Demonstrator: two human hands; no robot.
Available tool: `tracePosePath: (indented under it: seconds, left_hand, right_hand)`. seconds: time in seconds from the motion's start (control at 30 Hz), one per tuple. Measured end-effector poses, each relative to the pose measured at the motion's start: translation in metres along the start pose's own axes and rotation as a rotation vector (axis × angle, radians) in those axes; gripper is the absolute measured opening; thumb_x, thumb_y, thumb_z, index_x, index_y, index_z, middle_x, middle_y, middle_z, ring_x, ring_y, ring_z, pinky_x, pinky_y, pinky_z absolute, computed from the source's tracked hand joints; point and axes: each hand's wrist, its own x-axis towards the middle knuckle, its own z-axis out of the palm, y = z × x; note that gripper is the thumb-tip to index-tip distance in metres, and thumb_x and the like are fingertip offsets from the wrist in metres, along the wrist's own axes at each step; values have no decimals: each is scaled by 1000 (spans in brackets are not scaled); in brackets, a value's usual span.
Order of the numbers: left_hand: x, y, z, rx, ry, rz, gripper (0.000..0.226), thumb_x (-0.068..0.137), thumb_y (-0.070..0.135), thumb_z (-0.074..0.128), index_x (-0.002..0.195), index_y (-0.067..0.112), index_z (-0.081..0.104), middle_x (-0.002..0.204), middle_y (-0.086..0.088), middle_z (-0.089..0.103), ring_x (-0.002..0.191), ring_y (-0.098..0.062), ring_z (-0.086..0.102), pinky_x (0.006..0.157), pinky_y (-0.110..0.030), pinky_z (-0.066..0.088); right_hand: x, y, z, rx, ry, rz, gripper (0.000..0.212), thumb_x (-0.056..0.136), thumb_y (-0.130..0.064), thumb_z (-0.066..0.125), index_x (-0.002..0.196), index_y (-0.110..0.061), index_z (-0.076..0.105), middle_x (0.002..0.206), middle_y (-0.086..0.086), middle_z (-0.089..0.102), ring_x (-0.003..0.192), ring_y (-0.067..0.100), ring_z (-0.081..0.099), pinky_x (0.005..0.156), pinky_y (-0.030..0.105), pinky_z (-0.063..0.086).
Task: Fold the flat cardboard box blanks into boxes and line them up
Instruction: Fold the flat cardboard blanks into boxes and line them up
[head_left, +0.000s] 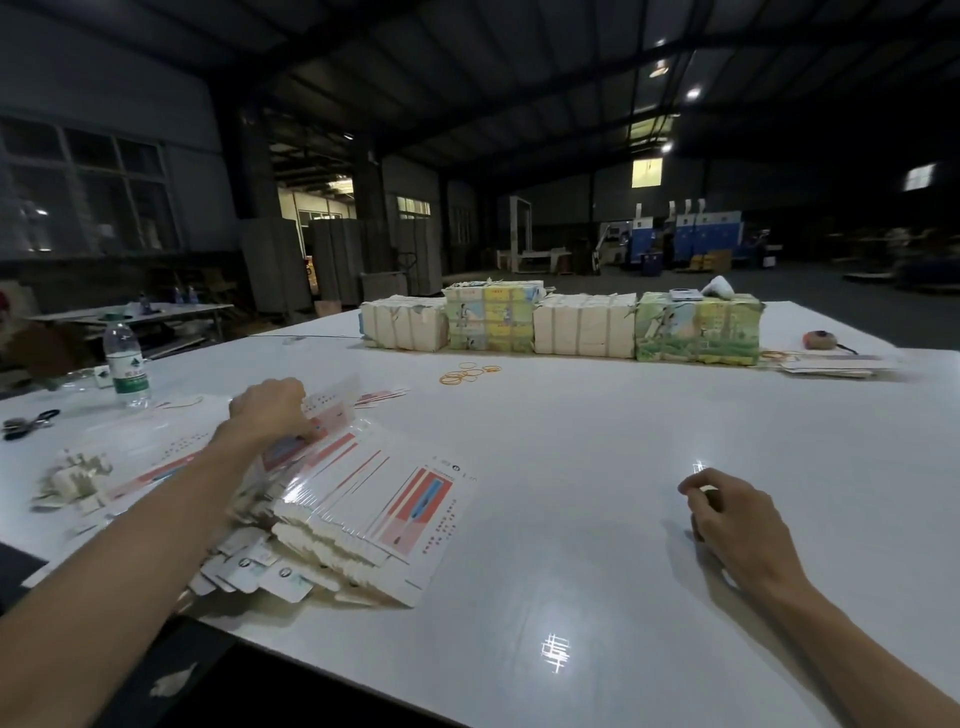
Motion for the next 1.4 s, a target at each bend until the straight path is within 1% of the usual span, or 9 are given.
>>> tracePosePath:
  seconds: [0.13, 0.3, 0.43, 0.53, 0.6, 0.67, 0.9, 1.1, 1.4]
  left_hand:
    - [-11, 45, -20, -316, -76, 162, 35, 92, 40, 77, 122, 27, 62, 95, 4, 70, 85, -19, 71, 67, -34, 52]
    - [-63, 145, 12, -1240, -849, 392, 54, 92, 21, 77, 138, 11, 52, 121, -17, 76, 107, -36, 76, 77, -44, 64]
    - [-113, 219, 51, -1555, -1073, 377, 55, 89, 15, 77, 137, 1, 54, 116, -21, 76, 94, -35, 78, 75, -42, 65]
    - [-141, 266, 71, -1584, -1108, 405, 51, 95, 36, 69, 135, 5, 61, 109, -14, 78, 87, -27, 78, 74, -38, 64]
    - [-159, 290, 79, -1571, -1173, 436, 60, 100, 58, 52, 133, 9, 65, 109, -12, 79, 88, -26, 78, 74, -37, 64]
    - [-175, 306, 90, -1617, -1251, 452, 73, 102, 71, 36, 134, 13, 66, 117, -15, 77, 90, -30, 77, 75, -40, 63]
    - [-189, 309, 113, -1741, -1181, 591, 65, 106, 68, 34, 122, 10, 61, 109, -26, 66, 82, -39, 71, 74, -45, 62]
    - [-192, 306, 107, -1776, -1143, 585, 60, 109, 61, 32, 120, 9, 58, 99, -22, 69, 76, -36, 73, 69, -42, 63]
    - [-189, 306, 103, -1691, -1359, 557, 69, 100, 68, 36, 111, 9, 71, 101, -16, 70, 77, -27, 71, 74, -36, 61]
  right_hand:
    - [2, -2, 1, -1, 26, -28, 25, 101, -17, 53, 89, -35, 67, 62, -17, 67, 57, -3, 66, 64, 31, 47]
    - [3, -5, -1, -31, 88, -93, 22, 102, -17, 53, 98, -30, 71, 63, -8, 67, 65, 13, 66, 72, 38, 55]
    - [2, -5, -7, 23, 184, -149, 19, 101, -12, 58, 100, -24, 73, 61, -5, 65, 61, 18, 65, 67, 40, 56]
    - [1, -9, -14, 96, 284, -227, 16, 102, -7, 60, 105, -18, 71, 70, -6, 67, 64, 10, 64, 64, 30, 53]
    - [1, -15, -19, 154, 326, -284, 16, 103, -7, 61, 114, -15, 68, 87, -5, 67, 77, 3, 65, 68, 11, 48]
    - [3, -19, -22, 170, 337, -337, 20, 103, -11, 62, 123, -14, 66, 104, -2, 61, 91, 3, 63, 73, 6, 49]
    - [5, -12, -20, -4, 162, -328, 36, 107, -36, 54, 136, -18, 66, 134, -6, 51, 128, 10, 49, 90, 36, 62]
    - [8, -13, -18, -43, 169, -389, 21, 103, -27, 65, 117, -13, 73, 130, -5, 61, 124, 10, 52, 94, 31, 58]
    - [12, -28, -33, 344, 13, -112, 14, 102, -23, 67, 93, -13, 73, 134, -4, 56, 115, 20, 63, 77, 21, 60]
